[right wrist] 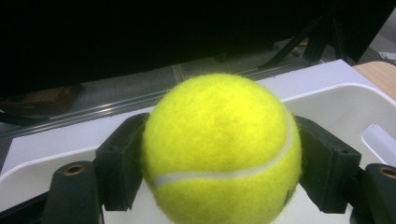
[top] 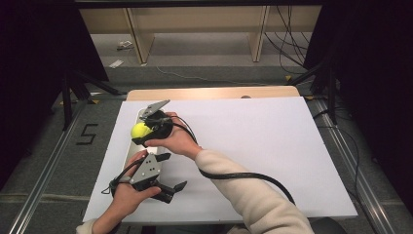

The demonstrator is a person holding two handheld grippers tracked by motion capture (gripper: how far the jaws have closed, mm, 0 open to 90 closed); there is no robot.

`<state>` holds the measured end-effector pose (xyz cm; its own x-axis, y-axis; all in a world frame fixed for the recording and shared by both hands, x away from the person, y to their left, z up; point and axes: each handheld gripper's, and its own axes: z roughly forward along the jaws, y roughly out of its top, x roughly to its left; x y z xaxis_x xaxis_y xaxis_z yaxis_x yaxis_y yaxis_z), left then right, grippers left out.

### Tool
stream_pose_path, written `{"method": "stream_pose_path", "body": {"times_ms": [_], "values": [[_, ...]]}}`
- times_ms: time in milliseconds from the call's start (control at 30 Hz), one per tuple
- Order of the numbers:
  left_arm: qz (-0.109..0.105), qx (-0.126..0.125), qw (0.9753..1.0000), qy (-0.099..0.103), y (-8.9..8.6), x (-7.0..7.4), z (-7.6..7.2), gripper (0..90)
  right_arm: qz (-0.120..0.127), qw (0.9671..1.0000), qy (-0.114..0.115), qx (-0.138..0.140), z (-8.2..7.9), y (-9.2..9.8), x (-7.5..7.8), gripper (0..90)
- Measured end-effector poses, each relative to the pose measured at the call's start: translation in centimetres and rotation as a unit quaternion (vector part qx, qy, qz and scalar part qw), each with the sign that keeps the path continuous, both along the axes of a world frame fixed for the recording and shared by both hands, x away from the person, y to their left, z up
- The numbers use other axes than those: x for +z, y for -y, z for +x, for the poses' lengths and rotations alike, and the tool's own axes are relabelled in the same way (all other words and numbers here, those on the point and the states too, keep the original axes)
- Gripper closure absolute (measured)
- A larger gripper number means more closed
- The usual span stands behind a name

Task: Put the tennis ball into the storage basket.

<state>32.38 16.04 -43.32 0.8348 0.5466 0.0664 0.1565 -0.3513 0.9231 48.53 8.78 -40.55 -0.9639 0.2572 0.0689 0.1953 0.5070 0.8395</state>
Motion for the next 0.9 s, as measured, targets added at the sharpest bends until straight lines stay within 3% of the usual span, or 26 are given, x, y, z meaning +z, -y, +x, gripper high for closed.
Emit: {"method": "stream_pose_path", "body": {"times_ms": [900], "values": [[0.0, -0.002, 1.0, 0.0, 0.04, 0.0, -0.03, 0.0, -0.012, 0.9999, -0.012, 0.0, 0.31, -0.51, -0.95, 26.1]]}}
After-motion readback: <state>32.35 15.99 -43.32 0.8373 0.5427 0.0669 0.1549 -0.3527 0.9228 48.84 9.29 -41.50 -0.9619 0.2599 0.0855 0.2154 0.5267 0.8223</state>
